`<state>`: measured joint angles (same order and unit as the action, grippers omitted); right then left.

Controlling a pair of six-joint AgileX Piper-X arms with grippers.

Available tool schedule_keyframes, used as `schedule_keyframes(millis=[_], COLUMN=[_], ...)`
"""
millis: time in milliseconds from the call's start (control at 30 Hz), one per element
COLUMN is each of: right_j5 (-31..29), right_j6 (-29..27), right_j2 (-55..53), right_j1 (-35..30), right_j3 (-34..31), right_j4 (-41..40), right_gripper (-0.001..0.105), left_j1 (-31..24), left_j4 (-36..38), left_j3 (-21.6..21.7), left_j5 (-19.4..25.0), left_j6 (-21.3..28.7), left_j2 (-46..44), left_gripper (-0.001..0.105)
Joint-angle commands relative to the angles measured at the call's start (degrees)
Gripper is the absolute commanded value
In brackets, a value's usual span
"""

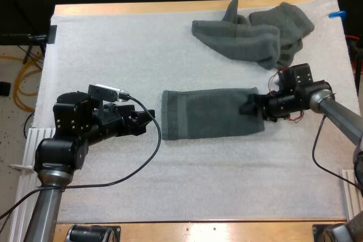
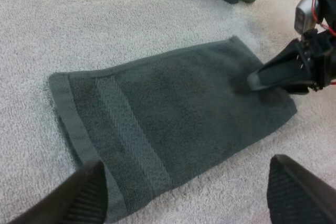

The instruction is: Pick towel from pile fold and stack

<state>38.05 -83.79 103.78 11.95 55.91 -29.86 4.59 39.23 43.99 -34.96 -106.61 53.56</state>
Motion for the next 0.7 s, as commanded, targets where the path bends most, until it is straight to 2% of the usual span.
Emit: schedule_keyframes(millis=[0,33,67,167,267,333,367,533,600,667], right_j5=[-1.73,-3.38,-3.84,-5.99,-14.45,-23.86,-26.71,-51.67,-55.72,-56.52], right_j6=[0.48,0.48,0.48,-0.22,-2.88,-6.33,-7.36,-16.82,-18.67,-19.26], right_j2=[0.63,0.63,0.63,-0.11,-2.80,-6.32,-7.04,-15.14,-17.22,-19.01], right_j1=[0.33,0.33,0.33,0.33,0.33,0.33,0.33,0.23,0.23,0.23], right_j3=[-0.42,-0.42,-0.42,-0.41,-0.12,0.03,0.08,0.13,0.13,0.13], right_j4=[-1.15,-1.15,-1.16,-2.17,-5.42,-9.43,-10.62,-17.03,-18.04,-18.54], right_gripper=[0.023,0.006,0.000,0.000,0.000,0.000,0.000,0.000,0.000,0.000], left_j1=[-0.13,-0.13,-0.13,-0.13,-0.13,-0.13,-0.13,-0.13,-0.13,-0.13], left_j4=[-0.10,-0.10,-0.10,-0.09,0.25,0.84,0.98,2.20,2.70,2.93], left_j3=[0.36,0.36,0.36,0.36,0.36,0.36,0.36,0.36,0.36,0.36], left_j5=[0.02,0.04,0.04,0.04,0.04,0.04,0.04,0.04,0.04,0.04], left_j6=[0.24,0.24,0.24,0.24,0.24,0.24,0.24,0.24,0.24,0.24], left_j2=[-0.10,-0.10,-0.10,-0.10,-0.10,-0.10,-0.10,-0.10,-0.10,-0.10], left_gripper=[0.063,0.063,0.063,0.063,0.063,0.063,0.063,0.063,0.063,0.063])
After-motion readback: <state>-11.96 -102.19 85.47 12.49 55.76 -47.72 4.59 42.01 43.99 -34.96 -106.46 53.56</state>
